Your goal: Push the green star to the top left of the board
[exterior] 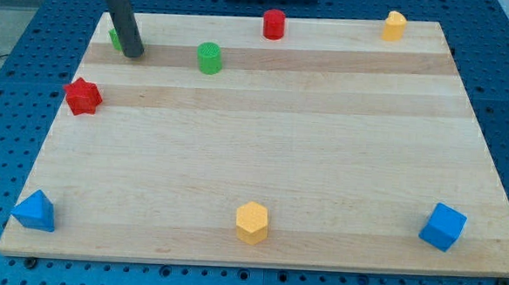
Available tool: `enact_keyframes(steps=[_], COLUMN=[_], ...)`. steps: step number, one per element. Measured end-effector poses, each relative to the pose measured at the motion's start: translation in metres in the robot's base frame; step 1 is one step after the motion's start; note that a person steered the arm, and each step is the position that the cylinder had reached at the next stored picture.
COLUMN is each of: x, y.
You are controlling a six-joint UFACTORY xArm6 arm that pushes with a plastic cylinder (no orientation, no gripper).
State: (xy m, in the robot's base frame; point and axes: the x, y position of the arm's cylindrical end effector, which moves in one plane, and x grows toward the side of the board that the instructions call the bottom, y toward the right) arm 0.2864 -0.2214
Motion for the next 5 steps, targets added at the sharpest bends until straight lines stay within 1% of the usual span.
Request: enact_keyframes(steps=[2,3,5], x=[-0.004,-0.015,-0.032], y=[-0.026,-0.042,-0.047])
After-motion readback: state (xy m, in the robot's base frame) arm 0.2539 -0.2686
